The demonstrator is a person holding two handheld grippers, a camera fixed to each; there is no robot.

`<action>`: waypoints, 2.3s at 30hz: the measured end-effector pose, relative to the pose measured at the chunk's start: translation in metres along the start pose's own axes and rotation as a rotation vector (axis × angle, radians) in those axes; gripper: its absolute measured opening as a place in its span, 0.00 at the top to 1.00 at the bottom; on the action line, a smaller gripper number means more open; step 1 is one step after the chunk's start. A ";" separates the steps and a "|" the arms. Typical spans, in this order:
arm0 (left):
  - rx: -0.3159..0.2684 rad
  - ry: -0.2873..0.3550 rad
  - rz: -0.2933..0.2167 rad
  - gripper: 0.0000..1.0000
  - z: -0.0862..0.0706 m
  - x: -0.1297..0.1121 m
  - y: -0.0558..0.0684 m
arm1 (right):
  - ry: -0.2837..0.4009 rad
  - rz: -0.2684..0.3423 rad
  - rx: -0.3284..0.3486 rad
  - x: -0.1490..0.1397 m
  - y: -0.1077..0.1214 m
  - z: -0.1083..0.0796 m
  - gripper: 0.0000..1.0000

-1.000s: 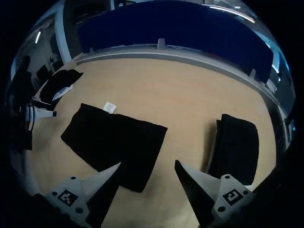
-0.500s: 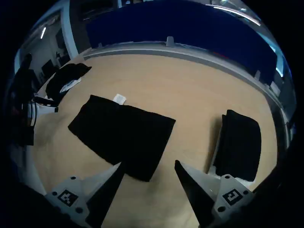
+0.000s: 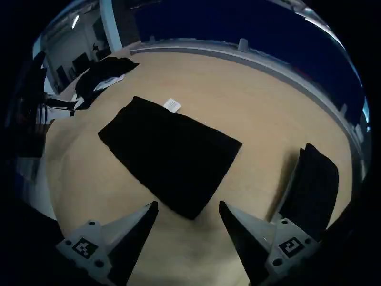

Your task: Fold towel

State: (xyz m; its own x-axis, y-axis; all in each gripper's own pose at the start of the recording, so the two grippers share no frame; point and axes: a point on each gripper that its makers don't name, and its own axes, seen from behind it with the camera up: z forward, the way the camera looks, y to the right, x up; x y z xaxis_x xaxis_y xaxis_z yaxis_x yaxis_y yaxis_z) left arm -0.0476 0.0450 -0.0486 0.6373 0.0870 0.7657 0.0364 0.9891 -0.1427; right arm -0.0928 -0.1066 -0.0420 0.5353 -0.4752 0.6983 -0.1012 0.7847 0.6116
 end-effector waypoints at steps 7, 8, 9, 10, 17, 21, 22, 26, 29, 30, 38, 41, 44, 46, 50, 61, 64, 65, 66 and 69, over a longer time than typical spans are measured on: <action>0.015 0.002 -0.023 0.10 -0.014 -0.015 -0.004 | -0.030 -0.042 0.017 -0.005 -0.001 0.002 0.01; 0.016 0.000 -0.026 0.10 -0.014 -0.017 -0.005 | -0.033 -0.044 0.018 -0.006 0.000 0.002 0.02; 0.016 -0.002 -0.029 0.10 -0.015 -0.019 -0.005 | -0.038 -0.047 0.019 -0.007 0.000 0.003 0.03; 0.019 -0.002 -0.031 0.10 -0.016 -0.021 -0.005 | -0.044 -0.048 0.021 -0.008 0.000 0.004 0.05; 0.030 -0.003 -0.036 0.10 -0.026 -0.029 -0.007 | -0.077 -0.043 0.006 -0.017 0.004 0.012 0.37; 0.030 -0.008 -0.044 0.10 -0.032 -0.036 -0.007 | -0.089 -0.035 0.017 -0.021 0.002 0.015 0.53; 0.031 -0.010 -0.047 0.10 -0.033 -0.037 -0.007 | -0.092 -0.035 0.018 -0.022 0.002 0.015 0.58; 0.033 -0.014 -0.052 0.10 -0.037 -0.042 -0.008 | -0.098 -0.038 0.020 -0.026 0.003 0.015 0.67; 0.034 -0.019 -0.054 0.10 -0.039 -0.045 -0.009 | -0.105 -0.046 0.019 -0.029 0.003 0.016 0.75; 0.034 -0.021 -0.055 0.10 -0.040 -0.046 -0.009 | -0.108 -0.049 0.018 -0.030 0.003 0.016 0.77; 0.034 -0.024 -0.060 0.10 -0.043 -0.050 -0.010 | -0.110 -0.053 0.000 -0.030 0.006 0.014 0.92; 0.032 -0.025 -0.057 0.10 -0.043 -0.050 -0.009 | -0.106 -0.053 0.002 -0.028 0.005 0.012 0.92; 0.031 -0.026 -0.056 0.10 -0.043 -0.051 -0.008 | -0.096 -0.059 -0.003 -0.025 0.004 0.009 0.92; 0.030 -0.026 -0.057 0.10 -0.044 -0.052 -0.008 | -0.088 -0.065 -0.007 -0.021 0.004 0.006 0.93; 0.029 -0.025 -0.060 0.10 -0.046 -0.053 -0.009 | -0.067 -0.076 -0.012 -0.007 0.003 -0.002 0.93; 0.026 -0.002 -0.083 0.10 -0.052 -0.045 -0.012 | -0.002 -0.183 -0.035 0.053 -0.005 -0.028 0.93; 0.026 0.000 -0.083 0.10 -0.054 -0.045 -0.013 | 0.011 -0.227 -0.038 0.071 -0.010 -0.033 0.93; 0.026 0.000 -0.082 0.10 -0.056 -0.045 -0.014 | 0.015 -0.240 -0.039 0.076 -0.011 -0.034 0.93; 0.026 0.001 -0.081 0.10 -0.057 -0.045 -0.014 | 0.019 -0.255 -0.041 0.082 -0.013 -0.036 0.93; 0.026 0.001 -0.081 0.10 -0.059 -0.045 -0.015 | 0.032 -0.285 -0.039 0.098 -0.019 -0.038 0.93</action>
State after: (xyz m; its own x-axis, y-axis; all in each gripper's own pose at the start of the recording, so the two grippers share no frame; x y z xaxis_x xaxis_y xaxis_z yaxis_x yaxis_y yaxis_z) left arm -0.0310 0.0188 -0.1179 0.6341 0.0061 0.7733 0.0681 0.9956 -0.0637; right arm -0.0069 -0.1527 0.0007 0.5640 -0.6661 0.4881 0.0886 0.6365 0.7662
